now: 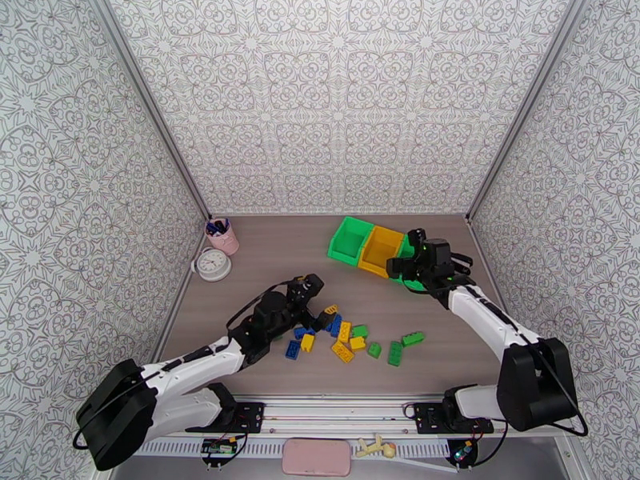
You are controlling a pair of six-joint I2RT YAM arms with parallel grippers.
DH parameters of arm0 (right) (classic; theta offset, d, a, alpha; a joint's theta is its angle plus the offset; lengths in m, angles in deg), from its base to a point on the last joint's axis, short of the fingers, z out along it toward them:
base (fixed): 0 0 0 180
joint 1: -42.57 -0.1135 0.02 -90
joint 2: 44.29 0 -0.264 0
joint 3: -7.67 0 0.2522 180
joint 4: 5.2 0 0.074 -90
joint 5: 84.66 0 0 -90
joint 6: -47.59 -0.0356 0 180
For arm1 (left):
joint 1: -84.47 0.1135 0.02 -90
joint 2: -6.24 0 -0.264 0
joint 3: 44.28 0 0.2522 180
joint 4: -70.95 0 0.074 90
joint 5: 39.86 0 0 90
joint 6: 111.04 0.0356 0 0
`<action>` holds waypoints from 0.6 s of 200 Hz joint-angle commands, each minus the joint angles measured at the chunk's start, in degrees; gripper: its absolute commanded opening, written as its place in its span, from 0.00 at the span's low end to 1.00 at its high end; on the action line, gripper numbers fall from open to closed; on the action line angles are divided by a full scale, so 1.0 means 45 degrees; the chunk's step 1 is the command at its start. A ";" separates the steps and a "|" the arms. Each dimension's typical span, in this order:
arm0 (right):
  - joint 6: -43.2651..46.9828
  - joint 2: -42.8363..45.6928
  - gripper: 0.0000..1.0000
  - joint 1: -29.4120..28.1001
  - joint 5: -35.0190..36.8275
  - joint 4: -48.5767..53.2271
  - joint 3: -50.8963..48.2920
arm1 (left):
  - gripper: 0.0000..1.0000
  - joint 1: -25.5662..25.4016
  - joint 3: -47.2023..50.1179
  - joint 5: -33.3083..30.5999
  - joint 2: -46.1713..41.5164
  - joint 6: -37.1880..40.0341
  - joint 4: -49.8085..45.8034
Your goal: Sort the legos into containers by color
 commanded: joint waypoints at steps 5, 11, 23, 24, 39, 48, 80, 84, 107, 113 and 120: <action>0.1437 0.0800 1.00 -0.0651 -0.1481 -0.0478 -0.0201 | 1.00 0.0109 -0.0741 -0.3630 -0.0483 -0.2399 -0.2575; 0.1700 0.0892 1.00 -0.0798 -0.1718 -0.0525 -0.0196 | 1.00 0.0086 -0.0814 -0.4198 -0.0597 -0.3083 -0.2936; 0.2293 0.0979 1.00 -0.1133 -0.2262 -0.0598 -0.0153 | 1.00 0.0114 -0.0966 -0.5340 -0.0819 -0.4527 -0.3811; 0.2338 0.0984 1.00 -0.1156 -0.2303 -0.0597 -0.0145 | 1.00 0.0109 -0.0972 -0.5449 -0.0838 -0.4684 -0.3890; 0.2986 0.0961 0.99 -0.1589 -0.2936 -0.0560 0.0023 | 1.00 0.0192 -0.1169 -0.6915 -0.1149 -0.6821 -0.5355; 0.3222 0.0923 1.00 -0.1815 -0.3242 -0.0539 0.0164 | 1.00 0.0349 -0.1393 -0.7641 -0.1359 -0.8216 -0.6727; 0.3976 0.0569 1.00 -0.2566 -0.4346 -0.0336 0.0806 | 1.00 0.1433 -0.2175 -0.7907 -0.1601 -1.2924 -1.1059; 0.4044 0.0516 1.00 -0.2659 -0.4462 -0.0311 0.0881 | 1.00 0.1560 -0.2234 -0.7874 -0.1610 -1.3429 -1.1495; 0.4482 0.0330 1.00 -0.3110 -0.4849 -0.0172 0.1217 | 1.00 0.2619 -0.2217 -0.6757 -0.1524 -1.5458 -1.2966; 0.4561 0.0274 0.99 -0.3217 -0.4882 -0.0106 0.1292 | 1.00 0.2994 -0.2139 -0.6293 -0.1470 -1.5642 -1.3047; 0.4635 0.0202 0.99 -0.3328 -0.4913 -0.0039 0.1369 | 1.00 0.3467 -0.2047 -0.5557 -0.1376 -1.5765 -1.3070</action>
